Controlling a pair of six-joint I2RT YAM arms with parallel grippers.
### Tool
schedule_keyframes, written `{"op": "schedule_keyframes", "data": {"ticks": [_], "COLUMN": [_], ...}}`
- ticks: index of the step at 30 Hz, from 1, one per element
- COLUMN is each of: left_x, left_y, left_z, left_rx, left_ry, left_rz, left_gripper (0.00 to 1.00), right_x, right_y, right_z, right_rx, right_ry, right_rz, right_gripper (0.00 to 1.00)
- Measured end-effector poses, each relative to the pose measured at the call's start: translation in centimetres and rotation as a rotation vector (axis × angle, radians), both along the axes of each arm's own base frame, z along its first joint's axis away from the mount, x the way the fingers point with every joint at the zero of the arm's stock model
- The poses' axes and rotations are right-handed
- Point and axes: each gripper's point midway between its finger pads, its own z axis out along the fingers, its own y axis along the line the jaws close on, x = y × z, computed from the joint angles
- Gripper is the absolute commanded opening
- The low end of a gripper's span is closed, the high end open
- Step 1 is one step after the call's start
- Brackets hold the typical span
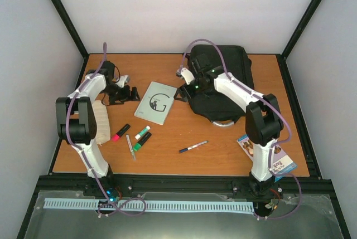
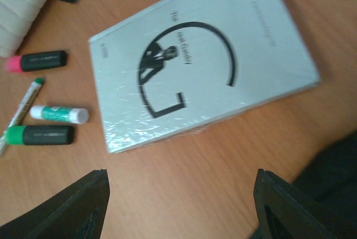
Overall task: Pack the student bag
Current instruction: Pick up the book from the center of the board.
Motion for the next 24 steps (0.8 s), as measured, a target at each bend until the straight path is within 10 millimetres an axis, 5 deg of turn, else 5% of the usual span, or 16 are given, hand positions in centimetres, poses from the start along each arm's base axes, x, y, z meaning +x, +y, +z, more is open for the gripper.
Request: {"op": "schedule_keyframes", "data": {"ticks": [6, 10, 17, 24], "left_x": [-1.3, -0.9, -1.5, -2.4], "left_y": [-2.9, -4.3, -4.8, -5.5], "left_z": [-1.3, -1.4, -4.4, -4.7], "left_rx": [-0.181, -0.277, -0.314, -0.356], "left_ry": [0.043, 0.049, 0.133, 0.152], "left_rz": [-0.046, -0.064, -0.059, -0.075], "left_gripper": [1.00, 0.99, 0.96, 0.95], "right_x": [-1.9, -1.6, -1.0, -1.0], "right_y": [1.8, 2.3, 3.0, 3.3], "right_z": [-1.4, -3.5, -6.6, -7.3], "right_rx": [-0.001, -0.018, -0.072, -0.076], "right_ry": [0.031, 0.055, 0.080, 0.089], "right_rz": [0.047, 0.037, 0.020, 0.029], "right_gripper": [0.74, 0.60, 0.54, 0.54]}}
